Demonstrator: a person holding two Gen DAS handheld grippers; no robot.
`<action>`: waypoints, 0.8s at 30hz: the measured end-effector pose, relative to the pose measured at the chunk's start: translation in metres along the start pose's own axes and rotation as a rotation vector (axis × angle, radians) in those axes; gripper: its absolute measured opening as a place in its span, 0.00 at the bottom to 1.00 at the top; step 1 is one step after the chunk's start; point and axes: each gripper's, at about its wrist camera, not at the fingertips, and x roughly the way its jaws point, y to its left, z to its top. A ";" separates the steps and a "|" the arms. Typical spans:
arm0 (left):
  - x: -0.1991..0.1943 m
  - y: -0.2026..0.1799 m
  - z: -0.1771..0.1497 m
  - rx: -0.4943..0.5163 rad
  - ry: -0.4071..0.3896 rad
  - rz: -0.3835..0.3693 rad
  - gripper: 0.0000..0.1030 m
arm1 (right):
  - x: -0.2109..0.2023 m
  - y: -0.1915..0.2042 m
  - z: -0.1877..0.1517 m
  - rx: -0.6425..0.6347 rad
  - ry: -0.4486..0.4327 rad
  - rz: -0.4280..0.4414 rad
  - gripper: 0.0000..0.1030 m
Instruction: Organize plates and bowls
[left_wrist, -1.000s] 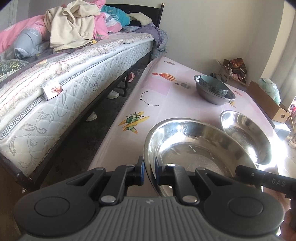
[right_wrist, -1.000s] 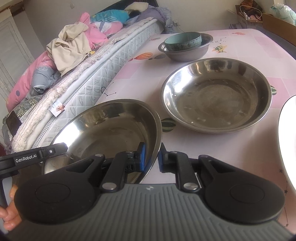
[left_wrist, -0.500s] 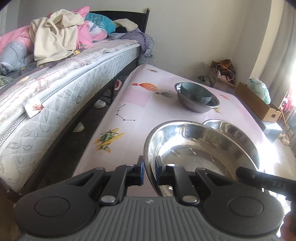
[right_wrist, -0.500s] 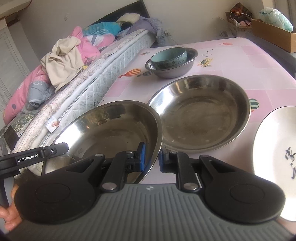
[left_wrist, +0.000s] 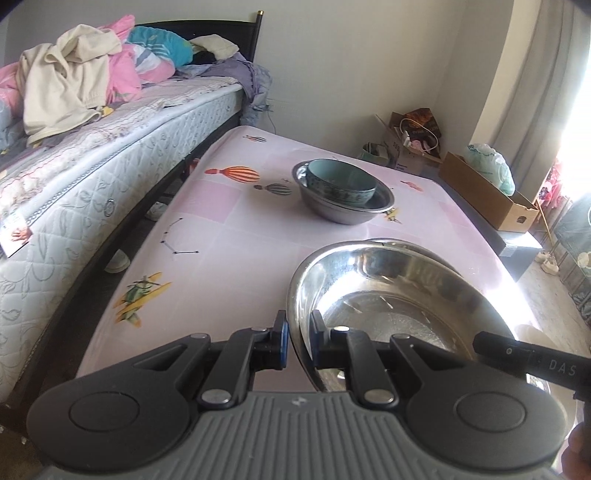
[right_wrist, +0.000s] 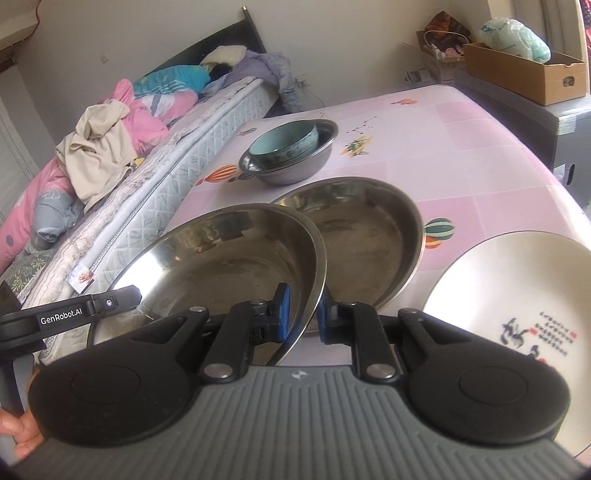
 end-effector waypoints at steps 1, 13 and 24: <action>0.002 -0.003 0.001 0.002 0.002 -0.004 0.12 | -0.001 -0.003 0.001 0.003 0.000 -0.006 0.15; 0.032 -0.033 0.012 0.038 0.038 -0.026 0.12 | 0.003 -0.041 0.015 0.058 -0.012 -0.046 0.16; 0.055 -0.047 0.016 0.052 0.085 -0.031 0.13 | 0.017 -0.056 0.020 0.083 0.006 -0.073 0.16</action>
